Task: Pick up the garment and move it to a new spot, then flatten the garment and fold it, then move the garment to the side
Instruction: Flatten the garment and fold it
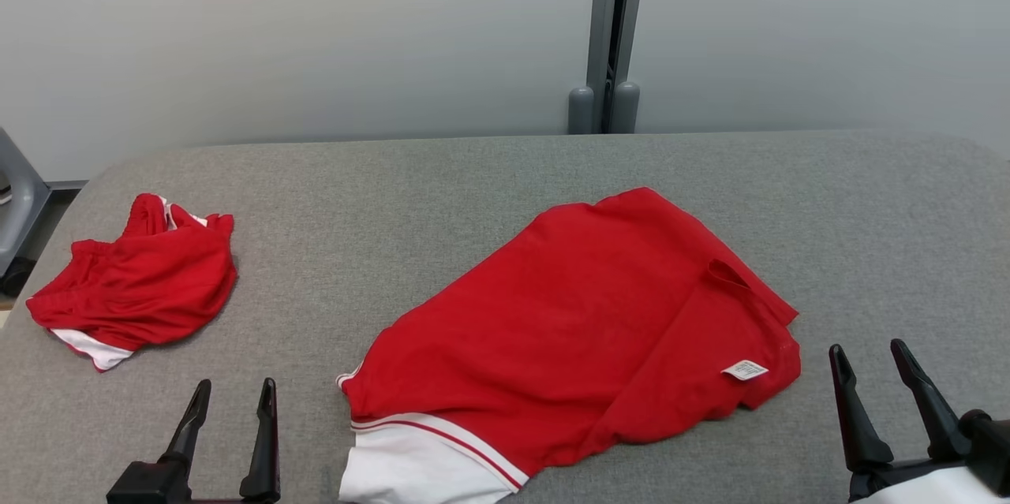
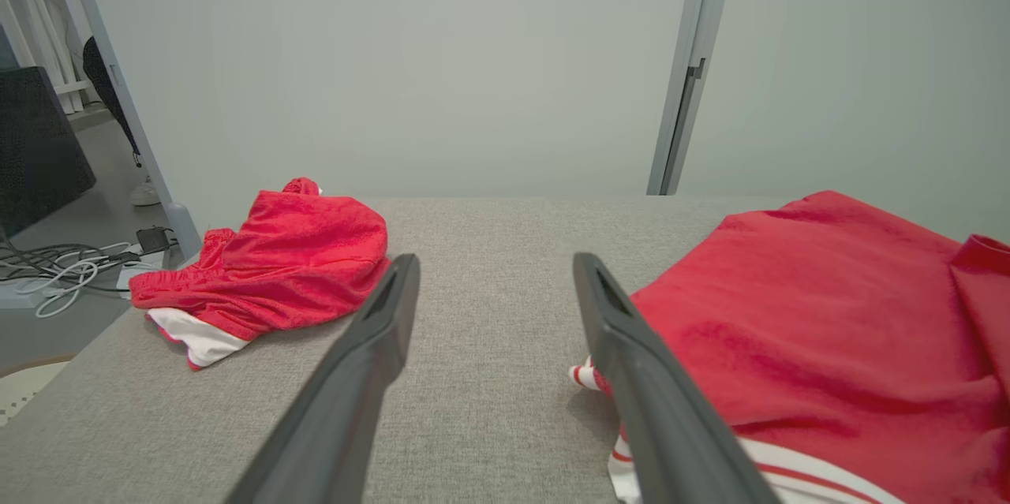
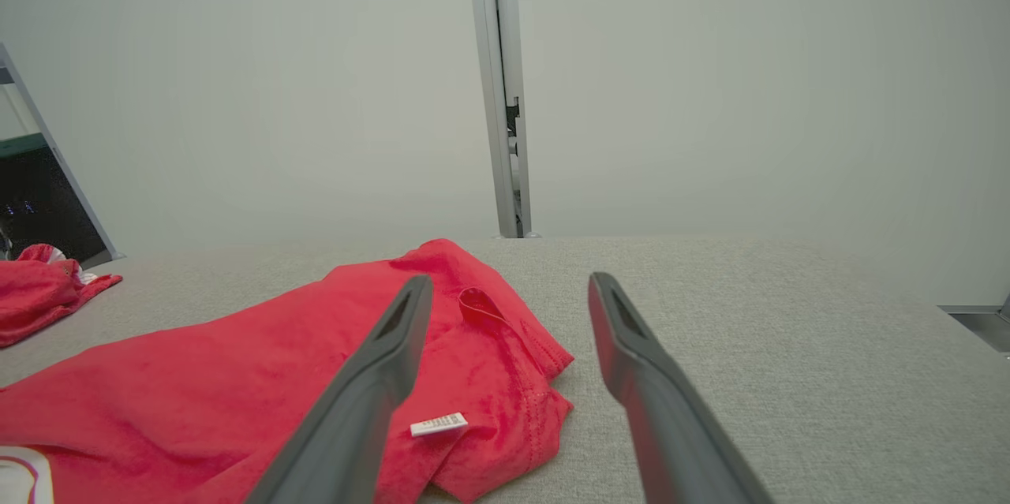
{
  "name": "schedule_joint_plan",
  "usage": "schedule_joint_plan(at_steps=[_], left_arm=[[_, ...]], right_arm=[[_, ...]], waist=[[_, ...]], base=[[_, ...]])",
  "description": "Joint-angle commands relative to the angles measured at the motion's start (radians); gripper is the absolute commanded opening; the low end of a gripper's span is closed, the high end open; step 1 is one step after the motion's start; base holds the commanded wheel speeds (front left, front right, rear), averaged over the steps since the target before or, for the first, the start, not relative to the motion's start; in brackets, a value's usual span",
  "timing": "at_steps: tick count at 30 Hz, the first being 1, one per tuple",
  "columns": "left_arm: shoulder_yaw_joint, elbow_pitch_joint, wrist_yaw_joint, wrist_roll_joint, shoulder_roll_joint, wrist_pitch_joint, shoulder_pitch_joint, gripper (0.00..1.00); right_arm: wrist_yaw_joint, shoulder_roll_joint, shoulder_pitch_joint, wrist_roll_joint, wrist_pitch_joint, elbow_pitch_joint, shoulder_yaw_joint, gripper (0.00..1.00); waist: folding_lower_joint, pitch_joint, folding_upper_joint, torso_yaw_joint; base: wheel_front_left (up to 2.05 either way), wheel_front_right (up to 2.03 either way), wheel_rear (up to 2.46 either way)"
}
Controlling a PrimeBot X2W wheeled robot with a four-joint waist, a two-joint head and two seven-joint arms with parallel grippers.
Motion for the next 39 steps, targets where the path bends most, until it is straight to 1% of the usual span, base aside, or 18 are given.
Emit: schedule_joint_plan(at_steps=[1,9,16,24,25,34,39], left_arm=[[0.001,-0.007,-0.004,0.007,0.005,0.0,0.008,1.0],[-0.012,-0.008,0.0,0.004,0.004,0.0,0.018,1.0],[-0.097,0.037,-0.014,0.021,0.003,0.0,0.042,1.0],[-0.192,0.186,-0.029,0.007,0.003,0.0,-0.005,1.0],[-0.192,0.186,-0.029,0.007,0.003,0.0,-0.005,1.0],[-0.258,0.361,-0.039,-0.02,0.003,0.0,-0.114,1.0],[-0.277,0.406,-0.038,-0.033,0.003,0.0,-0.155,1.0]], right_arm=[[0.0,-0.003,0.008,-0.004,-0.005,0.004,-0.005,1.0],[0.0,-0.002,0.002,0.001,-0.005,0.017,-0.001,1.0],[0.0,-0.021,-0.026,-0.001,-0.005,0.089,0.001,1.0],[0.0,-0.058,-0.115,-0.005,-0.004,0.241,0.033,1.0],[0.0,-0.058,-0.115,-0.005,-0.004,0.241,0.033,1.0],[0.0,-0.088,-0.272,0.008,-0.005,0.457,0.096,1.0],[0.0,-0.088,-0.344,0.023,-0.005,0.547,0.137,1.0]], waist=[[0.0,-0.001,0.0,0.003],[0.0,-0.002,0.0,0.01],[0.0,0.007,0.0,0.023],[0.0,0.034,0.0,0.037],[0.0,0.034,0.0,0.037],[0.0,0.079,0.0,0.04],[0.0,0.101,0.0,0.042]], base=[[0.0,0.0,0.0],[0.0,0.0,0.0],[0.0,0.0,0.0],[0.0,0.0,0.0],[0.0,0.0,0.0],[0.0,0.0,0.0],[0.0,0.0,0.0]])
